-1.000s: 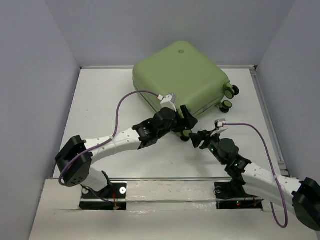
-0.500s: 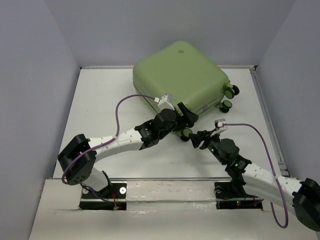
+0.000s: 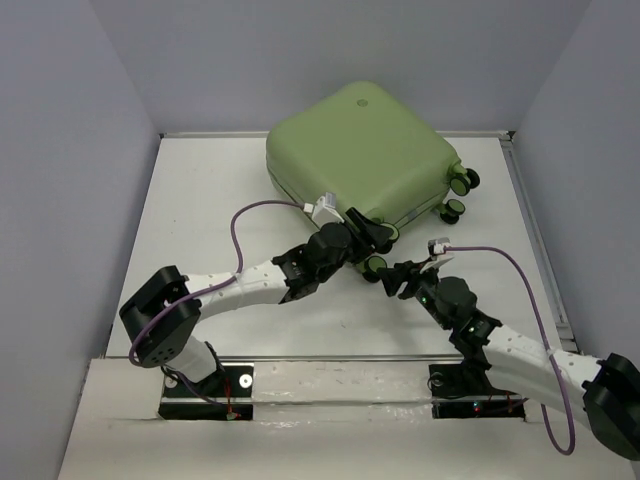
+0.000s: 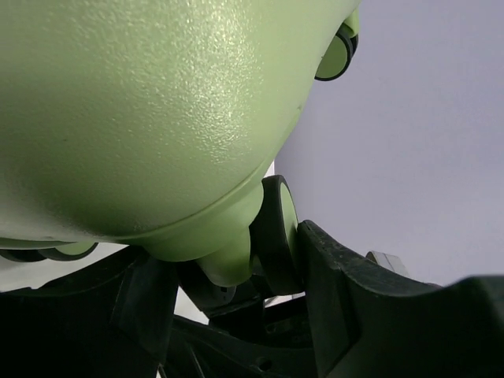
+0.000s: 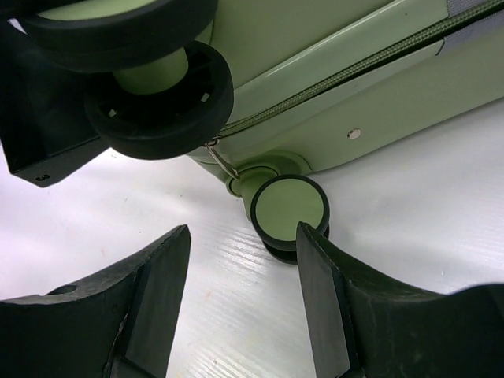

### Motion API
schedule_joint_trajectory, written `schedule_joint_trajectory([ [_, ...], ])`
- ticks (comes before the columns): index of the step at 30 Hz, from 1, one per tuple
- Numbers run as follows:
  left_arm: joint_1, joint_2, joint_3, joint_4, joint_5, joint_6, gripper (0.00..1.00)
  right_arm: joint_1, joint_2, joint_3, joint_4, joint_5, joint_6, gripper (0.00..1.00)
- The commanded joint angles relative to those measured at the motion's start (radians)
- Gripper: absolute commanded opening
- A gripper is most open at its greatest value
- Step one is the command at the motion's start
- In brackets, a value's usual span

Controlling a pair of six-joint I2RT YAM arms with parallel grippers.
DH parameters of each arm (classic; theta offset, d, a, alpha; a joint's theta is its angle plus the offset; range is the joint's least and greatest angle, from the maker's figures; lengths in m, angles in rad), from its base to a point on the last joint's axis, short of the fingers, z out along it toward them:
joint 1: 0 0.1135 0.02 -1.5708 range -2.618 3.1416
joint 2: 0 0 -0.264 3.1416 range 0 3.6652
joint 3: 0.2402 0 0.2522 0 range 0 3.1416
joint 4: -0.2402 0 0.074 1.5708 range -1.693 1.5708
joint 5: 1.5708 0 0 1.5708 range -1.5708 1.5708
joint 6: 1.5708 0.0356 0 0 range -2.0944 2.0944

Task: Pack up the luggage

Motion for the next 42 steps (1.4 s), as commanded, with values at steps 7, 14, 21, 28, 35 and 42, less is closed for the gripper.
schedule_joint_trajectory([
  [7,-0.010,-0.081,-0.048,0.319,-0.067,0.035,0.06,-0.003,0.120,-0.055,0.306,0.057,-0.062,0.44],
  [14,-0.016,-0.127,-0.065,0.348,-0.032,0.052,0.06,-0.003,0.425,-0.022,0.760,-0.060,-0.147,0.39],
  [21,-0.016,-0.167,-0.095,0.352,-0.032,0.070,0.06,-0.003,0.661,0.058,0.930,-0.103,-0.142,0.50],
  [28,-0.016,-0.166,-0.123,0.370,-0.015,0.055,0.06,-0.003,0.752,0.130,0.986,-0.077,-0.136,0.50],
  [35,-0.016,-0.195,-0.154,0.375,-0.018,0.050,0.06,-0.003,0.812,0.153,1.118,0.033,-0.087,0.07],
  [42,-0.015,-0.233,-0.166,0.336,-0.052,0.090,0.06,-0.003,0.772,0.092,1.139,0.122,-0.099,0.07],
])
